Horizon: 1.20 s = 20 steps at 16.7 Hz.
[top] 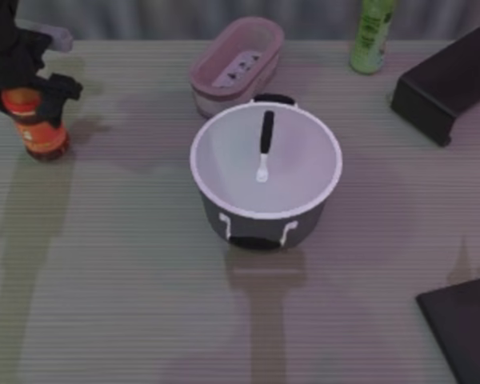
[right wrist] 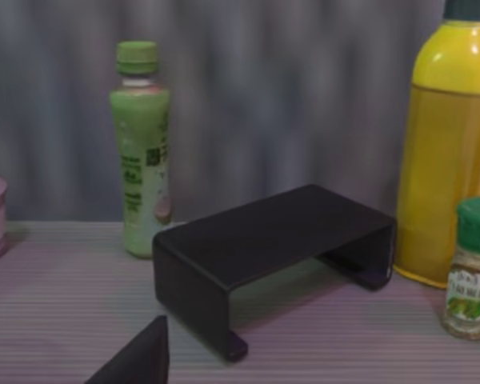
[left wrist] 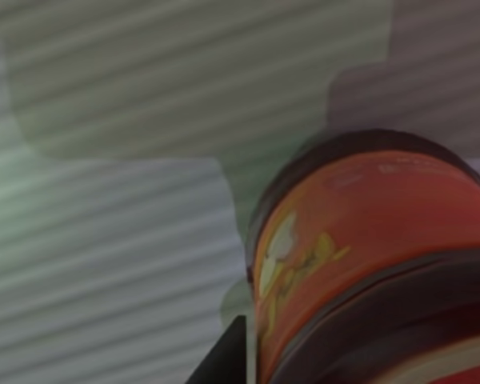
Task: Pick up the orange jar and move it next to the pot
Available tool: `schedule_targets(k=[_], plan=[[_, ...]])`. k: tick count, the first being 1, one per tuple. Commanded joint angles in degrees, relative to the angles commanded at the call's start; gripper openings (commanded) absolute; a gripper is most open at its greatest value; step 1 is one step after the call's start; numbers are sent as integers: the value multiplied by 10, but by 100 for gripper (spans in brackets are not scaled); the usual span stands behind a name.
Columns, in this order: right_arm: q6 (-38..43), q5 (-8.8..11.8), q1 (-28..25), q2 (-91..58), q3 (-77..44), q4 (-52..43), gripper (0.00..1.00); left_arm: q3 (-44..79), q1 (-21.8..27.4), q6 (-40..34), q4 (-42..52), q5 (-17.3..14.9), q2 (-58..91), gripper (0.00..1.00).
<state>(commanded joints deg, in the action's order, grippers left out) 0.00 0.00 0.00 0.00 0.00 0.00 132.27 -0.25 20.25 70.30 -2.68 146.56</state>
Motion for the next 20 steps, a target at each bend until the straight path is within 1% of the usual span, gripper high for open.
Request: schedule_targets(k=[5,14,20], plan=[[0,0,0,0,0,0,100,-22,-2,0,2,1,-23,0],[0,0,0,0,0,0,100,-252,-15,3,22,3,-276,0],[0,0,0,0,0,0,100,-268,-13,4,23,3,-292,0]])
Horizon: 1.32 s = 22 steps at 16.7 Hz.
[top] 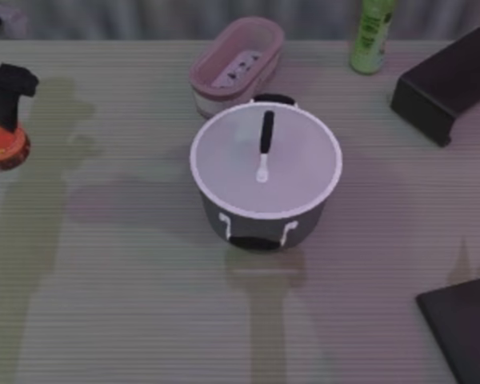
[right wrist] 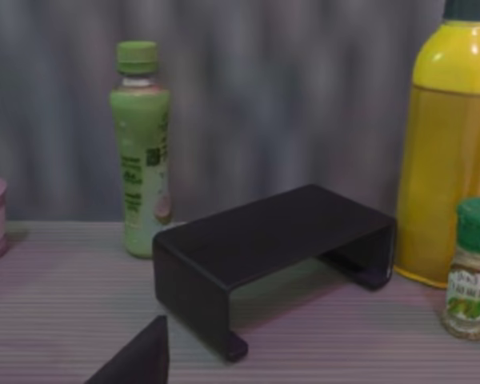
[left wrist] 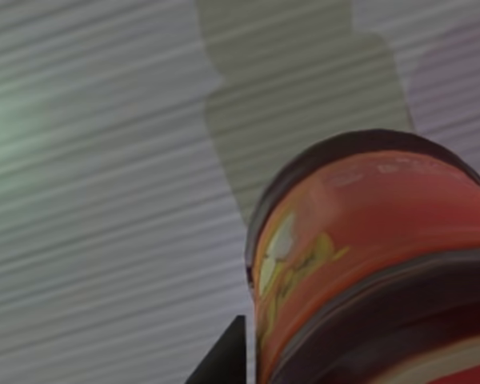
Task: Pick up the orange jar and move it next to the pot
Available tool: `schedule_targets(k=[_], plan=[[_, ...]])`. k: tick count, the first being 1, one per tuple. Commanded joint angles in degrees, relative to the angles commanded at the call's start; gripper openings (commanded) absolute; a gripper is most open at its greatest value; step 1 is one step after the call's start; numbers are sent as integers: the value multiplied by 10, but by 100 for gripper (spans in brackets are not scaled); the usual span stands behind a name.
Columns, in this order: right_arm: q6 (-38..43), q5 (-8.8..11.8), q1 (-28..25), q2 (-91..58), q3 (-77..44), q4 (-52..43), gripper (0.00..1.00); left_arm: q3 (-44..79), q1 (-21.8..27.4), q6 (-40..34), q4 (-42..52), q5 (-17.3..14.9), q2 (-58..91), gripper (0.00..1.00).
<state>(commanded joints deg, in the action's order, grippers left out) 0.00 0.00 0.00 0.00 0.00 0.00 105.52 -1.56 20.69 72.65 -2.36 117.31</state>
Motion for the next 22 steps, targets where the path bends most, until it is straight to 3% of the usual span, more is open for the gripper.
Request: schedule_targets(k=[5,14,22], plan=[[0,0,0,0,0,0,100,-10,33,-63,-15,9,8,0],[0,0,0,0,0,0,100,-59,173,-345,-83,46,30,0],[0,0,0,0,0,0,100,-66,189,-375,-95,50,30,0]])
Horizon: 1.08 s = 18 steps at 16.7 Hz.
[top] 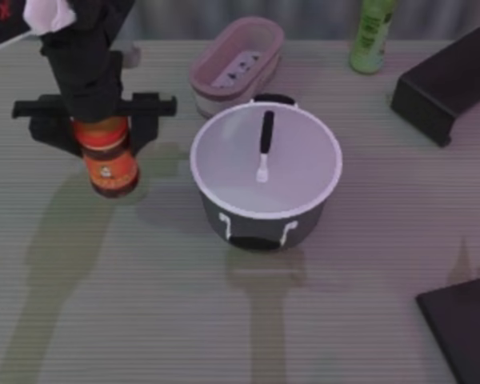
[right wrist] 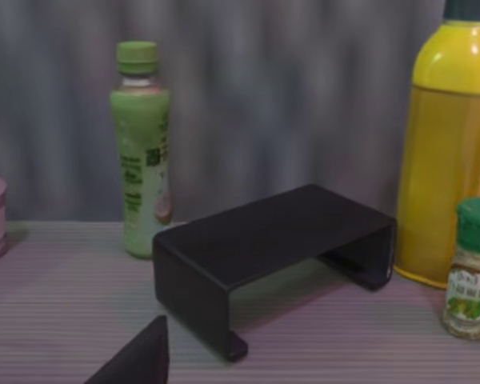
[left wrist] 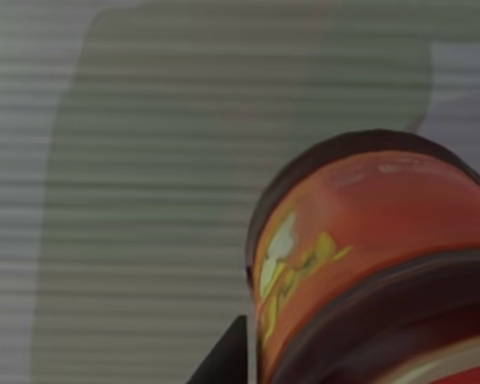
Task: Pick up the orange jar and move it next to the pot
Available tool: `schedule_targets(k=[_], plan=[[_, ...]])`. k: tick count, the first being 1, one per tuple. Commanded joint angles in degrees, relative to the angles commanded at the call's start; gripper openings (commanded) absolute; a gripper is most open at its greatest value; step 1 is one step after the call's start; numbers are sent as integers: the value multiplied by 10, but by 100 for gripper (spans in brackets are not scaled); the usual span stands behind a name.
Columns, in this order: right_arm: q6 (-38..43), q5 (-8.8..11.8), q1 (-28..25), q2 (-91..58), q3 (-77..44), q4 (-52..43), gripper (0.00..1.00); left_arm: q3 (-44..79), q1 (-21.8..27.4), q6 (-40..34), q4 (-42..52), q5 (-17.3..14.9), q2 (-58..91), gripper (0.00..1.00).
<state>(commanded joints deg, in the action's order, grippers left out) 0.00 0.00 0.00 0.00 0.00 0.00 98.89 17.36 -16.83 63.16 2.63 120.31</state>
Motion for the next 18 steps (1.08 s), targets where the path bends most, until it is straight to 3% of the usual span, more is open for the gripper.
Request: schedule_targets(k=[6,10,18], plan=[[0,0,0,0,0,0,100,-60,0,3,-92,0,32,0],[0,0,0,0,0,0,100,-64,0,2,-97,0,34,0],[0,0,0,0,0,0,100,-64,0,2,-97,0,34,60]])
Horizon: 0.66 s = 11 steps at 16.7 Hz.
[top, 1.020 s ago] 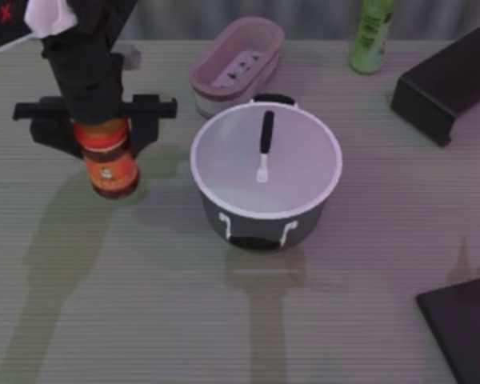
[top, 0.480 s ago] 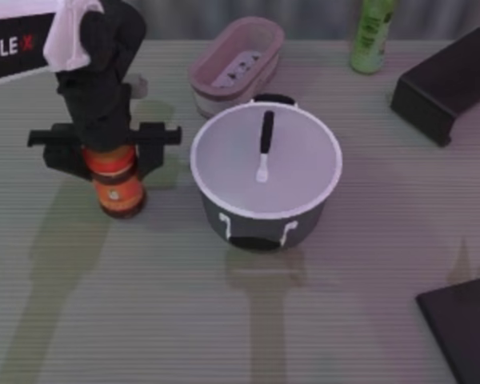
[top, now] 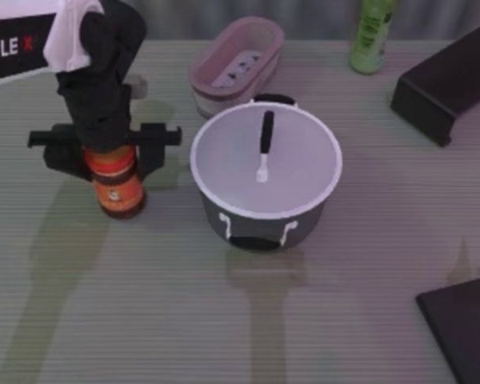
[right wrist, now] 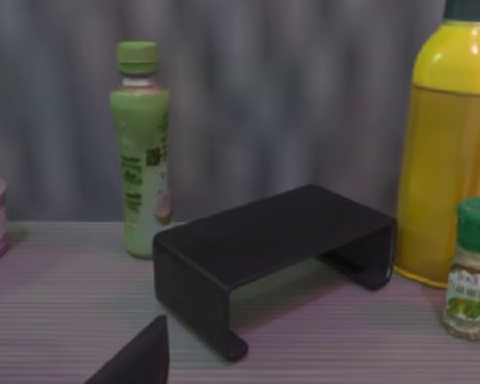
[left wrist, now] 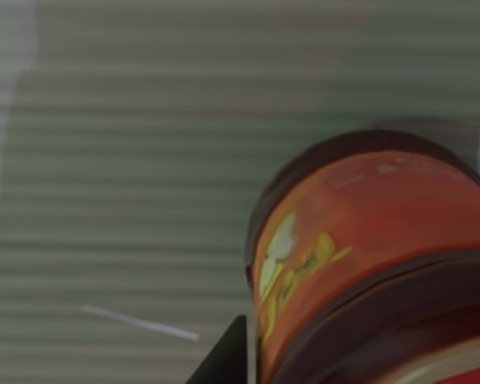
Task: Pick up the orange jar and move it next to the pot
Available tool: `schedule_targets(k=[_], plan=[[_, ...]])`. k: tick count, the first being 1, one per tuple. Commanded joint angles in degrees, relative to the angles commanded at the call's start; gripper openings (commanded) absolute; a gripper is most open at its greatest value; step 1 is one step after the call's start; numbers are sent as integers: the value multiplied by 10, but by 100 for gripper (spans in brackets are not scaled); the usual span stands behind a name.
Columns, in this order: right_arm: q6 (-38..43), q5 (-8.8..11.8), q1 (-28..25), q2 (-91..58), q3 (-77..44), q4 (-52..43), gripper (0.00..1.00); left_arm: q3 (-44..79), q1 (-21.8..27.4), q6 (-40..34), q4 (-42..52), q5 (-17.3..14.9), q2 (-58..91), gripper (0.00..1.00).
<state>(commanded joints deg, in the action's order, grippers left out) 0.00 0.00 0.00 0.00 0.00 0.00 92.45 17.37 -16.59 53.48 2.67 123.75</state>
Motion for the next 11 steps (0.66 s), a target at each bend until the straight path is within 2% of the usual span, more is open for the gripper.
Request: schedule_targets(k=[5,11], plan=[[0,0,0,0,0,0,100,0,0,0,0,0,0,98],[0,0,0,0,0,0,100,0,0,0,0,0,0,100]])
